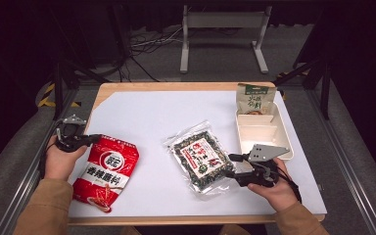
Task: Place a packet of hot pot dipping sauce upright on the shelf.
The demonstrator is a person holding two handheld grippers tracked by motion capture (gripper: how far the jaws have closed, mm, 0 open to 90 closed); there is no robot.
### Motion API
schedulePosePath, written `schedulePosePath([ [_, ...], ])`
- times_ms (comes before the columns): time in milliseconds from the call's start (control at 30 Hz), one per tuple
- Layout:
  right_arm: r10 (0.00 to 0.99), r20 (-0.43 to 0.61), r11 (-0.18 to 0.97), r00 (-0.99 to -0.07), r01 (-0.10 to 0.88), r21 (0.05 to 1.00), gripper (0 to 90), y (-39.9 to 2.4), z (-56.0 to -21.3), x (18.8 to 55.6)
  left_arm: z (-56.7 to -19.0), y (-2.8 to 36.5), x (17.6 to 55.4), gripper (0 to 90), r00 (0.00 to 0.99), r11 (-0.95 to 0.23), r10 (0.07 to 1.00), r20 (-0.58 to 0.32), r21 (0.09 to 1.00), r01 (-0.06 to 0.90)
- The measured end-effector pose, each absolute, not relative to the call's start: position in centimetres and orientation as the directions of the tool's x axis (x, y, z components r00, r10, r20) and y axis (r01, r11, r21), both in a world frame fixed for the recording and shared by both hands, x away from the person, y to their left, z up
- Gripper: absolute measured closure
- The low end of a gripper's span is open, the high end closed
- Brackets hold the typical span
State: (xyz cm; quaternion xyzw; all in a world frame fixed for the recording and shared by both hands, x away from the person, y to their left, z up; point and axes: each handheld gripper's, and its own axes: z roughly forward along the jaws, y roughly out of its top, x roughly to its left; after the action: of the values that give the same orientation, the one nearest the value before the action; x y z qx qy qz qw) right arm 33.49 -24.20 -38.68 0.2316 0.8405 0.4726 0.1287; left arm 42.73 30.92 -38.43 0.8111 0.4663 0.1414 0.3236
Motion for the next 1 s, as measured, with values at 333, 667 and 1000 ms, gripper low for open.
schedulePosePath([
  [333, 0.509, 0.009, 0.451, -0.861, 0.275, 0.849, 41.6, -23.9, -38.8, 33.6, -34.7, 29.9, 40.7, 90.0, 0.535, -0.332, 0.842, -0.068, 0.716, 0.614],
  [667, 0.508, 0.003, 0.45, -0.862, 0.268, 0.852, 41.7, -23.8, -38.6, 33.3, -31.8, 28.1, 38.6, 90.0, 0.58, -0.363, 0.814, -0.036, 0.748, 0.556],
  [1000, 0.56, 0.003, 0.404, -0.829, 0.277, 0.872, 44.5, -24.6, -38.1, 33.3, -29.4, 28.1, 36.8, 90.0, 0.606, -0.32, 0.794, -0.043, 0.819, 0.477],
])
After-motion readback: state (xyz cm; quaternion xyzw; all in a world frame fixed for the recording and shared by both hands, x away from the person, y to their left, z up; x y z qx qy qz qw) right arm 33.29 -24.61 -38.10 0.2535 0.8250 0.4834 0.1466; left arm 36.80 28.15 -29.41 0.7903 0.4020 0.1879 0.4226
